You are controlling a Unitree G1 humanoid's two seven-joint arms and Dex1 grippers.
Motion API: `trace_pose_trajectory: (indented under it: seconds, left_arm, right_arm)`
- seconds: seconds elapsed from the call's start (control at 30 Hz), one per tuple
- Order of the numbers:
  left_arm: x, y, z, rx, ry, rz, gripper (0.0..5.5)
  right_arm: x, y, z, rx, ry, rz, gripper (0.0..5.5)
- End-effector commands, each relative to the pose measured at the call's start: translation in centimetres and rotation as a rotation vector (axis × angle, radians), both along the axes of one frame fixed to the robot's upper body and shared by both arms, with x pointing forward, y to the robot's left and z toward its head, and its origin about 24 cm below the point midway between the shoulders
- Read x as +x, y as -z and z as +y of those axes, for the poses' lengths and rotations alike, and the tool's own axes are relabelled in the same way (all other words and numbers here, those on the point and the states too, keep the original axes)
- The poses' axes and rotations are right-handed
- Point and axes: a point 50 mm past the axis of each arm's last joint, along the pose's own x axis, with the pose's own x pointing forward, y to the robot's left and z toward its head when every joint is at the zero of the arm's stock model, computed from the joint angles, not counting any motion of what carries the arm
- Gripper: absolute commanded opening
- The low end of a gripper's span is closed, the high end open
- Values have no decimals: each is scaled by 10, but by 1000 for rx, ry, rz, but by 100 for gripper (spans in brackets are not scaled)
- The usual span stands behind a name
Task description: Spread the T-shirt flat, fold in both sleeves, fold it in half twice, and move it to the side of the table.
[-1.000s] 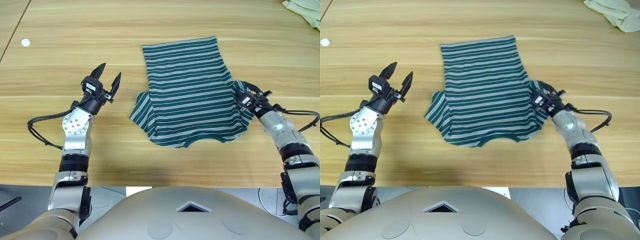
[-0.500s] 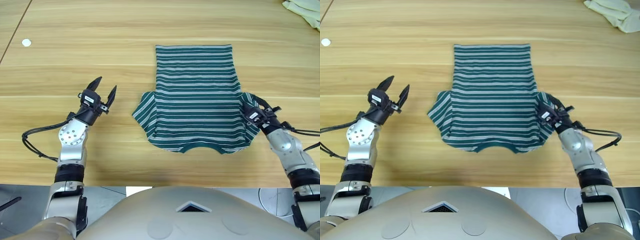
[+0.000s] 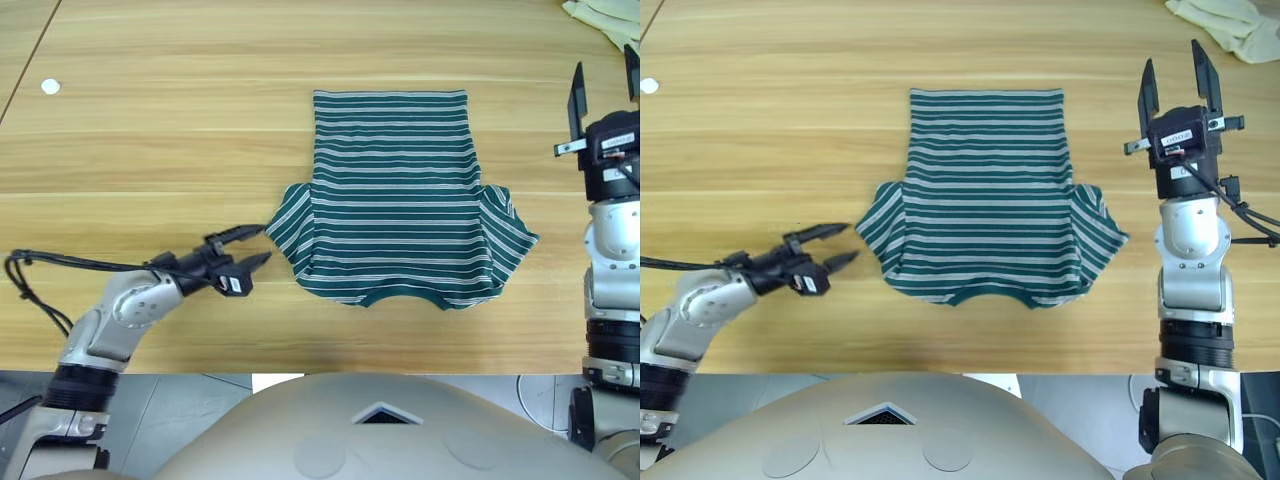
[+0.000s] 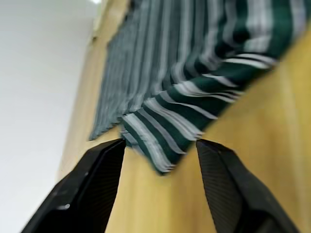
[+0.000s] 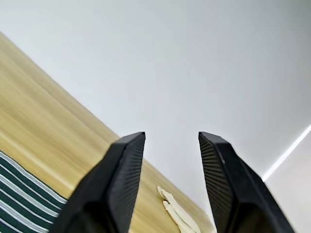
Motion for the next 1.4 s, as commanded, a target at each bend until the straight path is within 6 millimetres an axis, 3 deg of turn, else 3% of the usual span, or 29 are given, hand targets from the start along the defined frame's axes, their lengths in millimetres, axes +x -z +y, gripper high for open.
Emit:
trace_pose_trajectory:
  seconds: [0.03, 0.2, 0.37, 0.57, 0.8, 1.0, 1.4]
  left_arm:
    - [11, 17, 6, 156, -5, 18, 271]
    - [26, 34, 10, 235, -52, -27, 271]
    - [30, 41, 6, 231, -44, -32, 271]
    - [18, 47, -3, 194, 28, 35, 271]
    - [0, 52, 10, 270, 56, 155, 271]
    - [7, 52, 8, 267, 55, 135, 271]
    - [3, 59, 0, 226, 99, 165, 60]
  right_arm:
    - [3, -4, -11, -39, 69, -15, 202]
    - [1, 5, -12, -69, 78, 4, 202]
    - [0, 8, -16, -72, 92, 8, 202]
    - [-1, 7, -23, -64, 114, 3, 202]
    - [-2, 7, -24, -60, 117, 3, 202]
    - [-1, 10, -23, -55, 118, 10, 202]
    - [-1, 11, -22, -46, 125, 10, 202]
